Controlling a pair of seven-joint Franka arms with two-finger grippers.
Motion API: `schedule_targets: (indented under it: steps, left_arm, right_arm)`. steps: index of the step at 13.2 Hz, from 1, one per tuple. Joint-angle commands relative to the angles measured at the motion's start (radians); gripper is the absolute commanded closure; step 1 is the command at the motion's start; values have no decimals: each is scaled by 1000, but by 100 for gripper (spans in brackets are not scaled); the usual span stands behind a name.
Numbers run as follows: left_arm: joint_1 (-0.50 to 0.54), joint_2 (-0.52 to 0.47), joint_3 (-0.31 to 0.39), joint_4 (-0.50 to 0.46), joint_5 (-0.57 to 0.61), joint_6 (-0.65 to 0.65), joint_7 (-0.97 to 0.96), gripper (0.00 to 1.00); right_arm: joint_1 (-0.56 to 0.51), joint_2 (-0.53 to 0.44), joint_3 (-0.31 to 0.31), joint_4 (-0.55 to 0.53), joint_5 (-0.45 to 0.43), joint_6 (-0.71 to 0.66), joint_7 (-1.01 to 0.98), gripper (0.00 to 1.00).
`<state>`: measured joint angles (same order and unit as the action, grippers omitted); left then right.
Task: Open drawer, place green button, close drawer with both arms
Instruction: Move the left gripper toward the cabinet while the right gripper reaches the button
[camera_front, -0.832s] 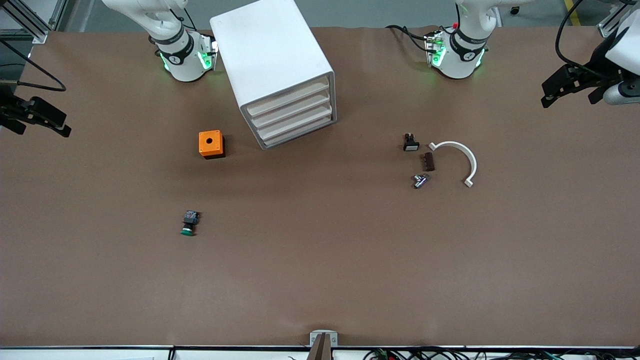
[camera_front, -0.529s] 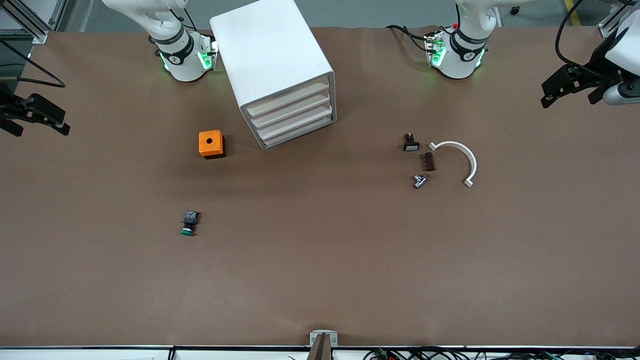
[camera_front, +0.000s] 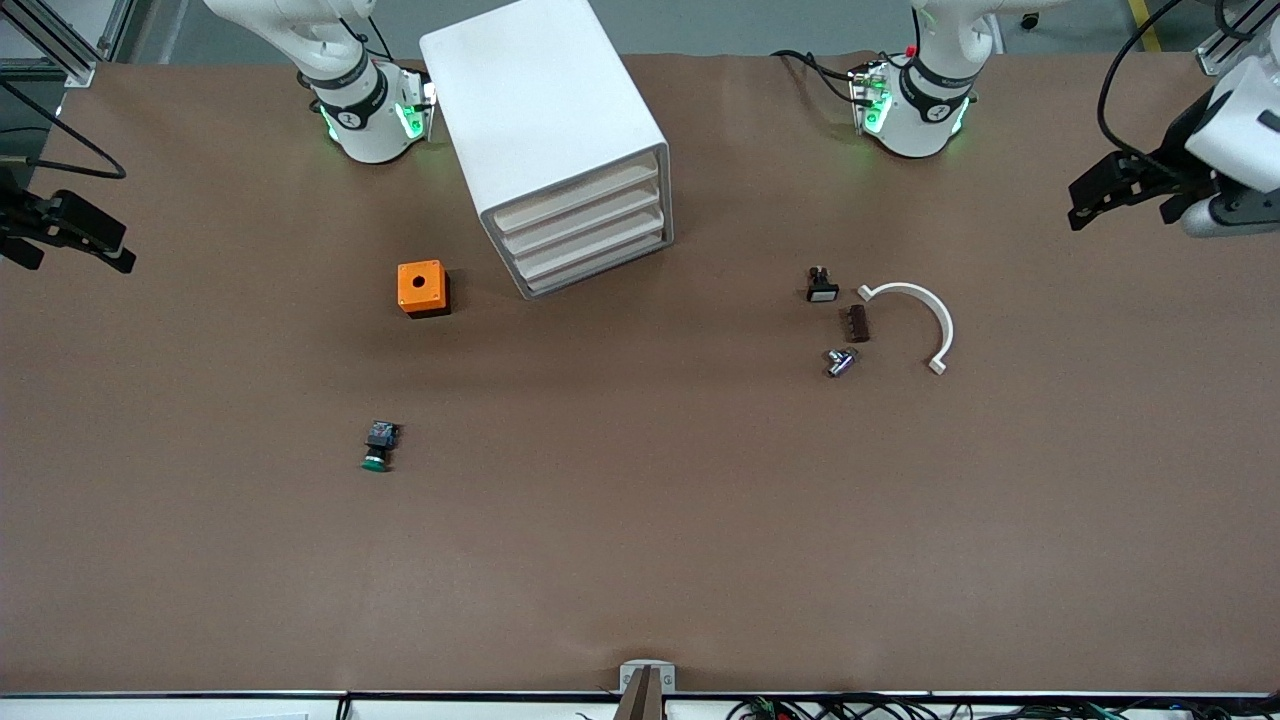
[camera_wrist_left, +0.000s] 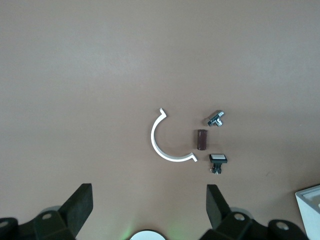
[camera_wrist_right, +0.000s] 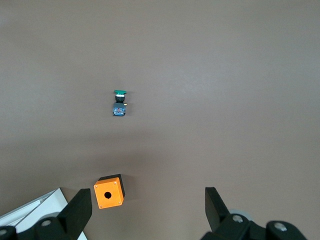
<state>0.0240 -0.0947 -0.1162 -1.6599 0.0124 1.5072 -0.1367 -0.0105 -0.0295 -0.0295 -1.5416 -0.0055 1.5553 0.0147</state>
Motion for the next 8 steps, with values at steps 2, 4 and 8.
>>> schedule_targets:
  steps: [2, 4, 8]
  left_arm:
    - [-10, 110, -49, 37, 17, -24, -12, 0]
    - [-12, 177, -92, 39, 17, 5, -129, 0]
    - [-61, 335, -149, 40, 3, 100, -455, 0]
  right_arm:
    - [-16, 35, 13, 31, -5, -9, 27, 0]
    - [-3, 66, 16, 29, -2, -12, 28, 0]
    - [66, 152, 17, 32, -16, -9, 28, 0]
